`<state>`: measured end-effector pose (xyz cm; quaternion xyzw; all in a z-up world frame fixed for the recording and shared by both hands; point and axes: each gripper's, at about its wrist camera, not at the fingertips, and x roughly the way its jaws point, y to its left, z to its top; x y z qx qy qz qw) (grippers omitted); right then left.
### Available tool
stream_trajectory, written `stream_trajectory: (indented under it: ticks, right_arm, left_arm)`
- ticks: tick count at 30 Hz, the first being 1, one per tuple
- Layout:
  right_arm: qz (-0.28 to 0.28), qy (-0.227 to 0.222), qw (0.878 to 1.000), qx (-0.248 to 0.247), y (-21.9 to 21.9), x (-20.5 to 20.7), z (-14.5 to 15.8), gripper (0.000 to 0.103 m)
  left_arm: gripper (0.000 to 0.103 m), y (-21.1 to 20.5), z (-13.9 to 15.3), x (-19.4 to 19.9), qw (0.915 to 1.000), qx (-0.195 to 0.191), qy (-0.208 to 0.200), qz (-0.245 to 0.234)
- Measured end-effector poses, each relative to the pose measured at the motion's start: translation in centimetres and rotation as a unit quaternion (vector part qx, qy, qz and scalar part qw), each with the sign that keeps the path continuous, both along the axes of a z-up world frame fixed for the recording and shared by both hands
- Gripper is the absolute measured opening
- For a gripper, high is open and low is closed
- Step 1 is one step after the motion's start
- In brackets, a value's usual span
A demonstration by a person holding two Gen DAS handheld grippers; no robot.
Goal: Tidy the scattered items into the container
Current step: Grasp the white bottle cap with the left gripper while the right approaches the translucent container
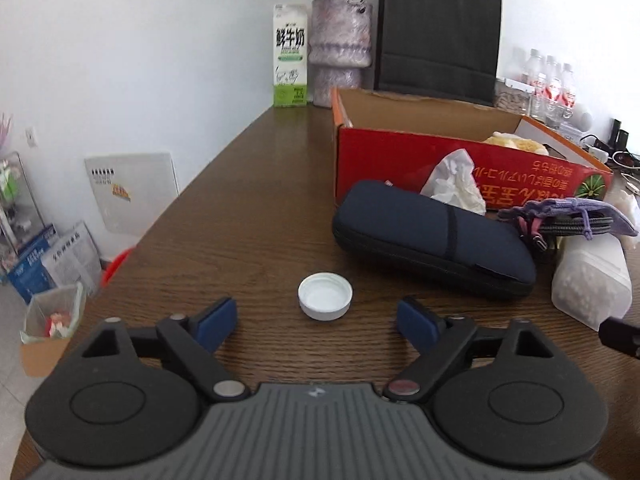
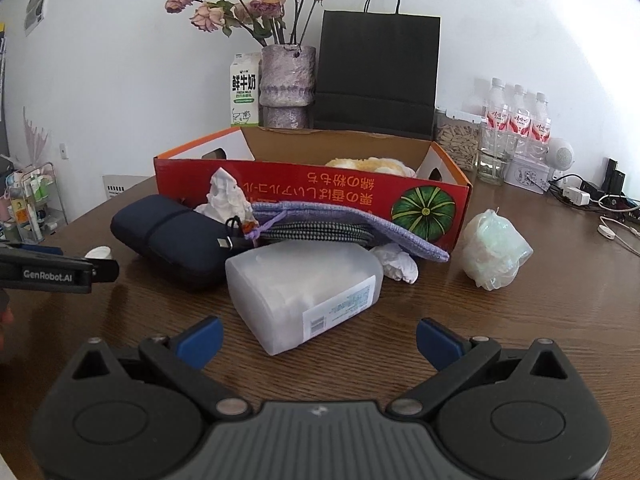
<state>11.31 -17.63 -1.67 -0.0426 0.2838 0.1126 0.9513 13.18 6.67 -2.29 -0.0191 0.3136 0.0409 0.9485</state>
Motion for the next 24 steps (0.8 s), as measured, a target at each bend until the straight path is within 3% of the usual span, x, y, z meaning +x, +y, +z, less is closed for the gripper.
stream_trajectory:
  ticks: [7,11,16,17,18,24]
  right_arm:
    - [-0.001,0.01,1.0,0.008,-0.2,0.3,-0.2,0.103]
    - [-0.001,0.014,1.0,0.006,-0.2,0.4,-0.2,0.103]
    - [-0.003,0.015,1.0,0.005,-0.2,0.4,-0.3,0.103]
    - [-0.004,0.015,1.0,0.004,-0.1,0.4,-0.3,0.103]
    - [-0.004,0.015,1.0,0.004,-0.1,0.4,-0.3,0.103]
    - [-0.008,0.009,1.0,0.01,0.7,0.6,0.1,0.103]
  left_arm:
    - [0.083,-0.3,0.2,-0.4,0.9999,0.013,-0.003,0.008]
    - [0.083,-0.2,0.7,-0.2,1.0,0.002,-0.004,0.007]
    - [0.058,-0.2,0.6,0.5,0.9999,0.008,0.004,0.008]
    - [0.04,-0.2,0.7,0.5,1.0,0.006,0.001,0.005]
    - [0.029,-0.3,0.7,0.4,1.0,0.006,-0.002,0.003]
    - [0.029,-0.5,0.5,-0.2,0.9999,0.008,-0.011,-0.006]
